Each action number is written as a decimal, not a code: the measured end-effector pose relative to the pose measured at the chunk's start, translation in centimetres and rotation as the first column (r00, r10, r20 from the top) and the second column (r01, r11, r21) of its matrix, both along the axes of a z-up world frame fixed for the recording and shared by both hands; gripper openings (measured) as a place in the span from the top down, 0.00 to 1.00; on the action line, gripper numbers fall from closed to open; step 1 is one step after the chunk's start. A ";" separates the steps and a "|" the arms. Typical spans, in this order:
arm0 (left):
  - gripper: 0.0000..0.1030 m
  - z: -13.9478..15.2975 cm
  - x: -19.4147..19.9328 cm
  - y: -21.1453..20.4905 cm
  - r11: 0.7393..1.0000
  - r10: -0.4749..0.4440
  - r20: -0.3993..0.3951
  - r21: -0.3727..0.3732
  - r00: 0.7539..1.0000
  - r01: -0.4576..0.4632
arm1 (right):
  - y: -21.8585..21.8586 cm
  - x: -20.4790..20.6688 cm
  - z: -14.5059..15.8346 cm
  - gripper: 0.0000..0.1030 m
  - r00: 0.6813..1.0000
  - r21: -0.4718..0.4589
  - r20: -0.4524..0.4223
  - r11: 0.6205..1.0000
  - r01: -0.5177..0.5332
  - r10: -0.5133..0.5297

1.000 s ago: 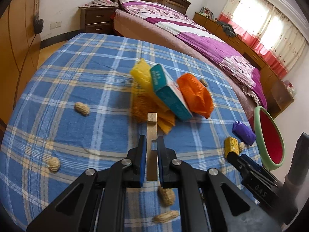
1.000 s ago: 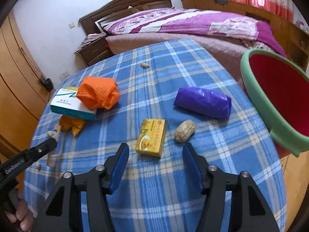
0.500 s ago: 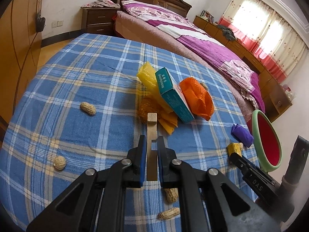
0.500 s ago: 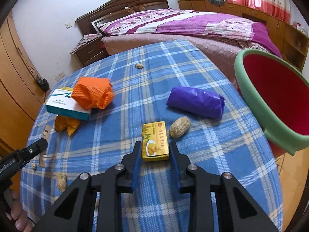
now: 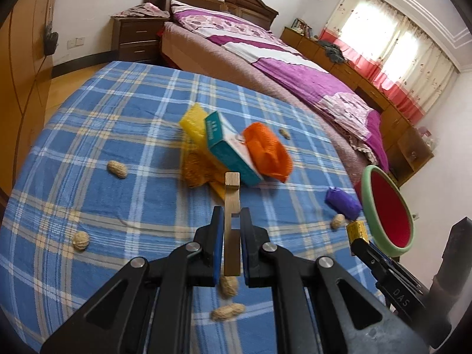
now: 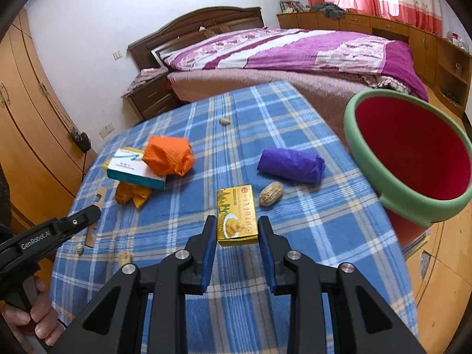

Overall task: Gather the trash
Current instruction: 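Carry the wooden stick with the left gripper while the right carries the yellow box over the bucket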

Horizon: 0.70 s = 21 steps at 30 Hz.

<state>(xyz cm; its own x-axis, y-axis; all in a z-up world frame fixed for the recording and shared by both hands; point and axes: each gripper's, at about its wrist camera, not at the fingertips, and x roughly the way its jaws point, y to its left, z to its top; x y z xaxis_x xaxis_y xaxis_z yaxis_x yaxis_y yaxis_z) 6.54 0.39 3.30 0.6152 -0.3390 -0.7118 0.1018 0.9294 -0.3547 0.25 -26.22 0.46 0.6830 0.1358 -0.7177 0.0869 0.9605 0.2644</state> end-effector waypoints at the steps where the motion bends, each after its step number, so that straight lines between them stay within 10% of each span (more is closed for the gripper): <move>1: 0.91 0.1 0.0 -0.2 1.000 -0.005 0.001 -0.002 1.000 0.005 | -0.2 -0.2 0.3 0.71 1.000 -0.002 0.009 1.000 0.004 -0.004; 21: 0.91 2.0 -0.4 -3.7 0.994 -0.104 0.011 -0.036 0.994 0.105 | -4.3 -2.8 3.2 0.71 0.993 0.013 0.096 0.997 0.074 -0.075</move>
<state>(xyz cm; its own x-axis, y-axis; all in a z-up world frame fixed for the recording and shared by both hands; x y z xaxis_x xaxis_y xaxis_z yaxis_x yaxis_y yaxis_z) 6.16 -3.36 5.26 0.5812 -0.4271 -0.6927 0.2007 0.9001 -0.3866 -2.60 -30.48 3.70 0.7571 0.0889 -0.6472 0.1316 0.9496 0.2844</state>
